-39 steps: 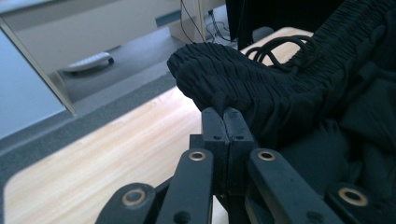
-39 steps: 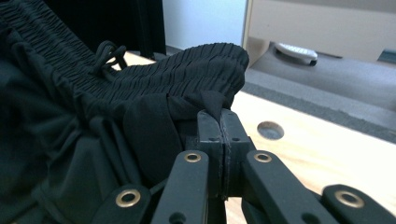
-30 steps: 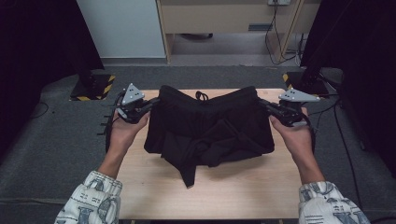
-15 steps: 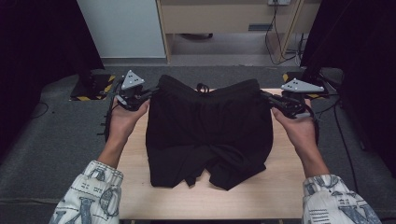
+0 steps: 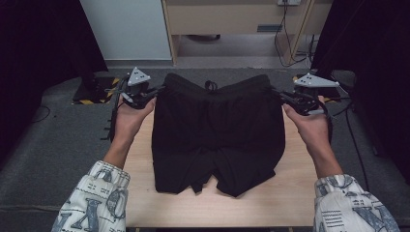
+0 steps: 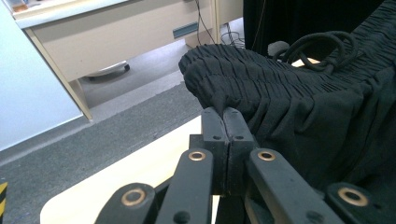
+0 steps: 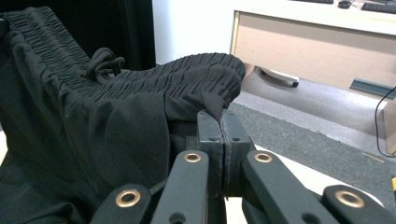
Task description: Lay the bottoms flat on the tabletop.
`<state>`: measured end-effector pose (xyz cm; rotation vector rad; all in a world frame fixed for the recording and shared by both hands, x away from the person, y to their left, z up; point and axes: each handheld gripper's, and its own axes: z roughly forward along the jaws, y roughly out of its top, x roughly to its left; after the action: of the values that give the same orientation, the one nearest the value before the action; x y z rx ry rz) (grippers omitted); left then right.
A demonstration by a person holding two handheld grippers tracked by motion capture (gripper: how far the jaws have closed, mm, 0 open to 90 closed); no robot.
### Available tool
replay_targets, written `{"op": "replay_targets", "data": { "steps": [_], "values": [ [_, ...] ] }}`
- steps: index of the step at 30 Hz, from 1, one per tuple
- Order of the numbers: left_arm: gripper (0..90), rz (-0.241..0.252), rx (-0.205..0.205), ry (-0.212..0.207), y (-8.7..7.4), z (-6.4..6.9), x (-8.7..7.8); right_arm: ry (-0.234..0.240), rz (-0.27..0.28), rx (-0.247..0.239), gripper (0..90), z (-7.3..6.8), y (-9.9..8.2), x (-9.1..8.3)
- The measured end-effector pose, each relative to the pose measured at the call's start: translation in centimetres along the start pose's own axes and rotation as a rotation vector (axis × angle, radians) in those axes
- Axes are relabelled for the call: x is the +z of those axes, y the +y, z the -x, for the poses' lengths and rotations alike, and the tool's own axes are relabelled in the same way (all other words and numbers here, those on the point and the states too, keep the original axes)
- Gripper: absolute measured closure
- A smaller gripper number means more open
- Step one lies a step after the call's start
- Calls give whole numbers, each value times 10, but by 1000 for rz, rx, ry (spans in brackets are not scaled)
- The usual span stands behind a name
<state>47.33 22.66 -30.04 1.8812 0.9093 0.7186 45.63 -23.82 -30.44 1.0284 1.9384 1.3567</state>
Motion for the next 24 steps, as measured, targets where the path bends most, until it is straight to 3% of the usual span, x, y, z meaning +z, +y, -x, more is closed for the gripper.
{"op": "replay_targets", "data": {
  "steps": [3,7,9,12,16,24],
  "values": [
    [887,8,-4,-1,3,-2,-1,3,2,13,894,2,2,0],
    [887,32,-13,0,16,-6,-2,2,40,22,894,6,17,-4],
    [886,21,-18,-5,19,-9,2,-3,39,22,894,10,21,-2],
    [886,-17,-8,2,16,-12,15,5,6,41,894,17,14,12],
    [886,-69,-26,-3,6,-18,37,16,-25,61,893,24,0,30],
    [886,-105,-59,-7,-6,-28,66,28,-70,94,894,39,-18,61]
  ]
}}
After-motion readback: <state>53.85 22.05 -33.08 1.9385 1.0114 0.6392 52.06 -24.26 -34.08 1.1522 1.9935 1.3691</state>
